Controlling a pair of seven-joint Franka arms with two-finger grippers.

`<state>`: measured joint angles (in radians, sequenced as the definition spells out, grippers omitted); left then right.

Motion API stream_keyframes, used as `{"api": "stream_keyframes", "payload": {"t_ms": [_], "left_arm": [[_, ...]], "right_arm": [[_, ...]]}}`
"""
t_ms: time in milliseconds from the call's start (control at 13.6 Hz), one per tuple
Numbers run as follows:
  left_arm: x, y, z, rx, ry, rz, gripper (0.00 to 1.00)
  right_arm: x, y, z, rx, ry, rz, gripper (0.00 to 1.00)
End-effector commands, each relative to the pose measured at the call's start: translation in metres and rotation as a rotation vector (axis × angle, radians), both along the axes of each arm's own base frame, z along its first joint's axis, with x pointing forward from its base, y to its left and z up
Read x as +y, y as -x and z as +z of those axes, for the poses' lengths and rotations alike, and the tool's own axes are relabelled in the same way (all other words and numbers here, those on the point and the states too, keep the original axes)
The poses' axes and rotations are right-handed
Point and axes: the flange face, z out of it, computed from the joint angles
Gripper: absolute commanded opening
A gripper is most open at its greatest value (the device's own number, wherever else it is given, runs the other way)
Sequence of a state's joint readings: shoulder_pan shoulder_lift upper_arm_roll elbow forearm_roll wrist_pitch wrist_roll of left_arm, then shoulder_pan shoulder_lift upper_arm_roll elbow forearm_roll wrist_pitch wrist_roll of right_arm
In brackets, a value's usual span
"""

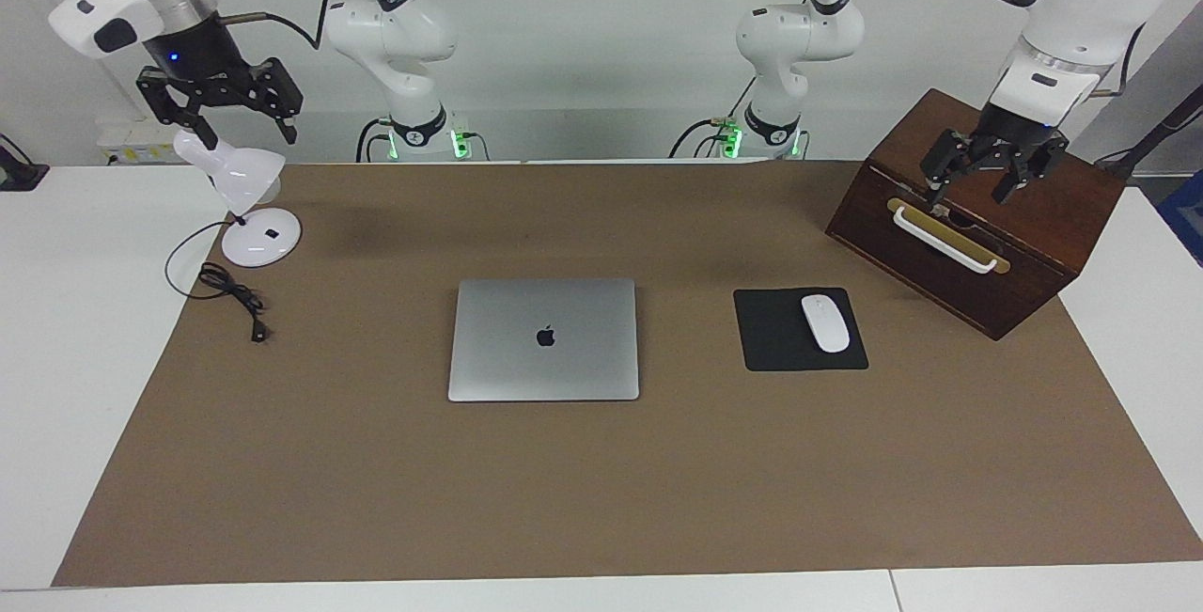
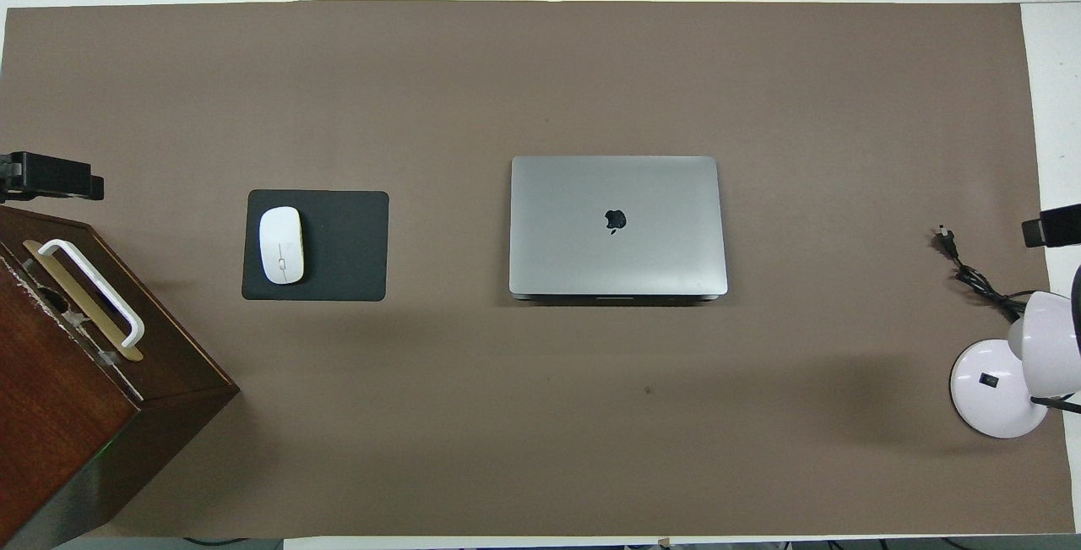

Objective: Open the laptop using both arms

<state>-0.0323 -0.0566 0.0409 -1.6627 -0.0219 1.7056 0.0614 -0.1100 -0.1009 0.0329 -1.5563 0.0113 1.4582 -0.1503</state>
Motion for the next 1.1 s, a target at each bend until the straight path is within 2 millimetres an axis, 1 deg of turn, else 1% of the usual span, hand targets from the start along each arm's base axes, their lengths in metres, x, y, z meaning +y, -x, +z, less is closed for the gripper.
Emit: {"api": "stream_keyframes", "payload": {"t_ms": [0,147,294,515,588,662,735,809,956,1029], "left_arm": [[0.001,0.009,0.001,0.005,-0.014,0.005,1.0],[0.0,0.01,0.001,0.006,-0.014,0.003,1.0],[0.0,0.01,0.001,0.008,-0.014,0.003,1.0],[0.0,0.01,0.001,0.008,-0.014,0.001,1.0],[0.0,0.009,0.001,0.006,-0.014,0.002,1.0],[0.0,0.01,0.001,0.009,-0.014,0.001,1.0],[0.0,0.01,0.001,0.008,-0.014,0.003,1.0],[0.0,0.01,0.001,0.008,-0.014,0.001,1.0],[0.0,0.009,0.001,0.006,-0.014,0.002,1.0],[0.0,0.009,0.001,0.003,-0.014,0.002,1.0]], "right_arm": [[-0.002,0.006,0.001,-0.01,-0.007,0.021,1.0],[-0.003,0.006,0.0,-0.009,-0.007,0.018,1.0],[-0.011,0.008,-0.002,-0.006,-0.008,0.012,1.0],[-0.012,0.004,0.002,-0.049,-0.002,0.011,1.0],[-0.015,-0.001,0.002,-0.085,0.002,0.009,1.0],[-0.024,-0.004,0.0,-0.111,0.006,-0.004,1.0],[-0.036,-0.007,-0.003,-0.132,0.011,-0.01,1.0],[-0.042,-0.013,-0.006,-0.15,0.013,0.007,1.0],[-0.057,-0.024,-0.024,-0.16,0.013,0.033,1.0],[-0.059,-0.031,-0.035,-0.179,-0.008,0.054,1.0]]}}
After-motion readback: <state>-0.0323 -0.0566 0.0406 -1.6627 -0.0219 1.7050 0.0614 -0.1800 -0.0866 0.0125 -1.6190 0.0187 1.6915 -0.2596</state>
